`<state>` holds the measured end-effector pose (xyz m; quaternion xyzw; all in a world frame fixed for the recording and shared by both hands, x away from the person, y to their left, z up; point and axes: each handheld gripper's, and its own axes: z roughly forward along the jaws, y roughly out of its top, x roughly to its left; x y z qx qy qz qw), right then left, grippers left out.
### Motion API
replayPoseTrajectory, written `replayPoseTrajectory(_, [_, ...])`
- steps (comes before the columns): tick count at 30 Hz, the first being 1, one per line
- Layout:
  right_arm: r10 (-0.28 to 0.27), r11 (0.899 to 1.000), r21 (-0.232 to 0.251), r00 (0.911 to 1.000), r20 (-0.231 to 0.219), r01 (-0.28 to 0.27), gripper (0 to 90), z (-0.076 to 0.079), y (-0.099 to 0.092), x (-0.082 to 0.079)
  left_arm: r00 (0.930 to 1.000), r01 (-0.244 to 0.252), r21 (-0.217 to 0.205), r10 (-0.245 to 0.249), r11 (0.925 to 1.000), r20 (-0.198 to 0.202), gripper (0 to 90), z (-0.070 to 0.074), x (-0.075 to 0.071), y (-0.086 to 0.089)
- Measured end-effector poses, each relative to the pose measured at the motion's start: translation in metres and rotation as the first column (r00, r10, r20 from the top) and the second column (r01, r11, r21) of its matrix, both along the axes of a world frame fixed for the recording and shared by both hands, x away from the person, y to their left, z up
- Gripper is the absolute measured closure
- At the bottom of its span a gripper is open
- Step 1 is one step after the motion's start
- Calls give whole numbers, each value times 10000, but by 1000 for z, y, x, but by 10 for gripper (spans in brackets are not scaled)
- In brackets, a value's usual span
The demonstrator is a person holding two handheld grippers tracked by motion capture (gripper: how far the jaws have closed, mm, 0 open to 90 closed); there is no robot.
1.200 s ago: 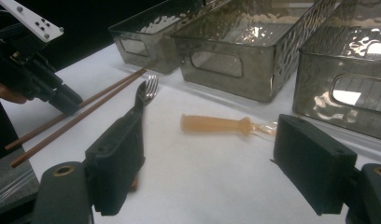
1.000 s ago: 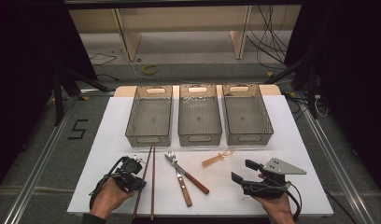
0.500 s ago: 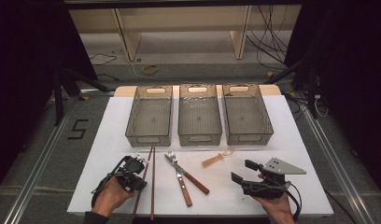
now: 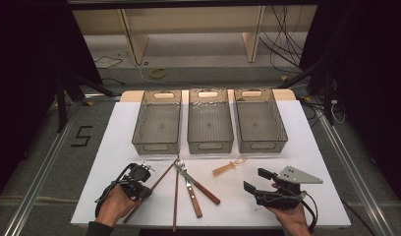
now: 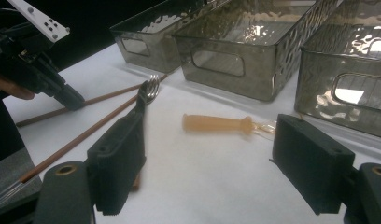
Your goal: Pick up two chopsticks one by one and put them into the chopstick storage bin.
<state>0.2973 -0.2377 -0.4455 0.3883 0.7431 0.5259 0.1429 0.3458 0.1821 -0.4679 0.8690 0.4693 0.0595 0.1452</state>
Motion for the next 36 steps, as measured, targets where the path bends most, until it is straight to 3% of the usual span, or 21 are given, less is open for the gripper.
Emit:
replayPoseTrajectory(13, [20, 10000, 37, 10000, 6, -20, 262, 0, 0, 0, 9997, 72, -123, -69, 9999, 238, 842, 2, 0, 9])
replayPoseTrajectory(21, [18, 10000, 38, 10000, -15, -18, 262, 0, 0, 0, 9979, 172, -328, -152, 9993, 629, 842, 16, -3, 20])
replayPoseTrajectory(27, [-1, 10000, 83, 10000, -5, 1, 262, 0, -1, 0, 9925, 335, -928, -222, 9951, 1204, 841, 38, -6, 24])
replayPoseTrajectory(36, [9, 10000, 88, 10000, -25, -9, 262, 0, 0, 0, 9816, 385, -1902, -15, 9810, 1907, 841, 62, 4, 30])
